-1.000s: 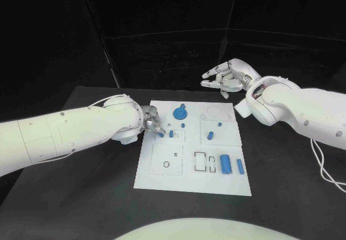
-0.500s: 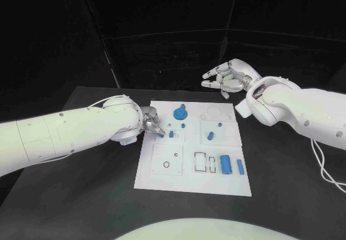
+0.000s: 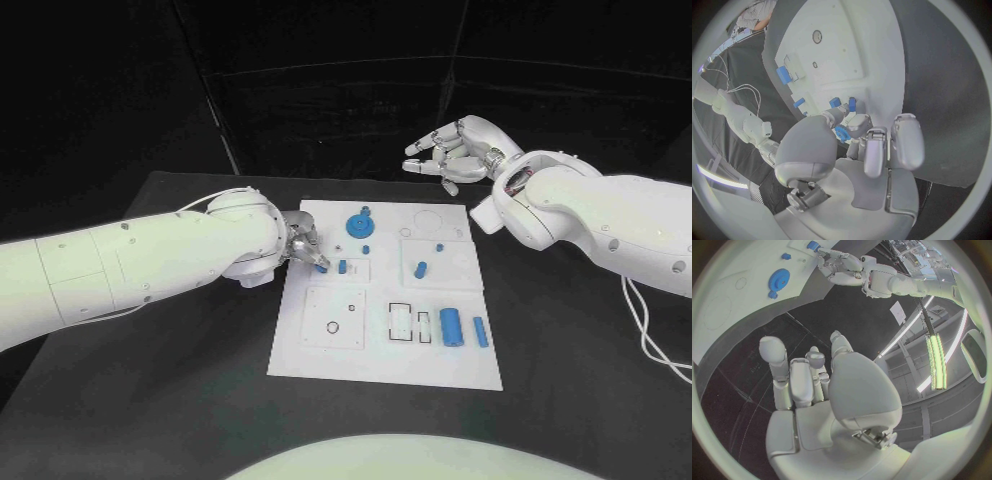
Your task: Assemble the parts on the task board
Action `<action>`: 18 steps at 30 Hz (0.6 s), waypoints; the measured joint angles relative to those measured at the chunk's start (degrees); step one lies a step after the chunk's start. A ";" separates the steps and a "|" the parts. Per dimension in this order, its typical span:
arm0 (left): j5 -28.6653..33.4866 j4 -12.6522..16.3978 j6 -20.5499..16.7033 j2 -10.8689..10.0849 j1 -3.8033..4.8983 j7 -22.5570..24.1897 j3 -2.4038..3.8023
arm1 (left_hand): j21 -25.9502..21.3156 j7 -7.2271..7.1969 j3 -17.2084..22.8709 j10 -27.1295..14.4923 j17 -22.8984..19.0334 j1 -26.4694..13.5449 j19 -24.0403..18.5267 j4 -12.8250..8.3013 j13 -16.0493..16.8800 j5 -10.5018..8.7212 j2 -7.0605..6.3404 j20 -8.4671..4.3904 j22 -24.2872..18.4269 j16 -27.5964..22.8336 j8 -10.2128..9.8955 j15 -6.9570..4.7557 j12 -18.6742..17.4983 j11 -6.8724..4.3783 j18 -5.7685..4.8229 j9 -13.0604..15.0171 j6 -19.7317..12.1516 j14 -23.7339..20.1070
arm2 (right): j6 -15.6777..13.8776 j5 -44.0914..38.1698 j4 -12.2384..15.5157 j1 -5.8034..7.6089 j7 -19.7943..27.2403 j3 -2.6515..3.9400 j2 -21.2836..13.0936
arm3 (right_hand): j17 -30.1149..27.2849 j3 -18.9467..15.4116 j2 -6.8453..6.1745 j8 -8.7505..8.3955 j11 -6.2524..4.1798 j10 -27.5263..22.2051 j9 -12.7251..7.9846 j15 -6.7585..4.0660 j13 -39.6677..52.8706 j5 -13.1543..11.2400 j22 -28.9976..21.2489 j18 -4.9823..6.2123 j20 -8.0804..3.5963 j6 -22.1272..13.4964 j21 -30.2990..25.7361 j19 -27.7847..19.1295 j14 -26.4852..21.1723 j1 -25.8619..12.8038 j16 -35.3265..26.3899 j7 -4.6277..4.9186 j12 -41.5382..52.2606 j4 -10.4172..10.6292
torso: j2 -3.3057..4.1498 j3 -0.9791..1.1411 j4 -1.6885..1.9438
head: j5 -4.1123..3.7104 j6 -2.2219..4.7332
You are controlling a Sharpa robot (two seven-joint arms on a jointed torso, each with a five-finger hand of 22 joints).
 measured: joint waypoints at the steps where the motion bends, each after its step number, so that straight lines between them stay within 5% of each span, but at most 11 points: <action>1: 0.00 -0.07 0.08 0.04 0.00 -0.02 0.00 | 0.00 0.00 0.41 0.00 0.00 -0.29 0.00 -0.41 0.00 0.00 -0.18 0.00 0.00 0.00 0.00 0.00 0.00 0.00 0.00 -0.01 0.00 0.00 | 0.00 0.00 0.01 0.00 0.00 0.00 -0.02 | 0.00 0.00 0.00 0.00 0.00 0.00 0.00 0.00 0.00 0.00 0.00 0.00 0.00 0.00 0.00 0.00 0.00 0.00 0.00 0.00 0.00 0.00 | 0.00 0.01 0.00 | -0.03 -0.03; 5: -0.01 -0.34 0.40 0.24 0.02 -0.10 0.02 | -0.24 -0.33 0.55 0.10 0.00 -2.69 0.00 -2.07 0.06 0.00 -0.84 0.00 0.00 0.00 0.43 0.00 0.33 -0.11 0.00 -0.23 0.51 0.00 | -0.01 0.00 0.04 0.00 0.00 0.00 -0.10 | 0.00 0.00 0.00 0.00 0.00 0.00 0.00 0.00 0.00 0.00 0.00 0.00 0.00 0.00 0.00 0.00 0.00 0.00 0.00 0.00 0.00 0.00 | 0.00 0.01 0.00 | -0.13 -0.19; 18: 0.17 -1.58 1.28 1.09 -0.04 -0.62 -0.04 | -0.24 -0.66 -7.67 0.30 0.00 -5.14 0.00 2.11 0.54 0.07 -0.17 0.00 0.25 0.00 0.66 -0.22 0.89 -0.32 0.00 -1.06 1.22 0.22 | -0.01 0.00 0.10 0.00 0.00 0.00 -0.11 | 0.00 0.00 0.00 0.00 0.00 0.00 0.00 0.00 0.00 0.00 0.00 0.00 0.00 0.00 0.00 0.00 0.00 0.00 0.00 0.00 0.00 0.00 | 0.01 -0.01 0.00 | -0.23 -0.40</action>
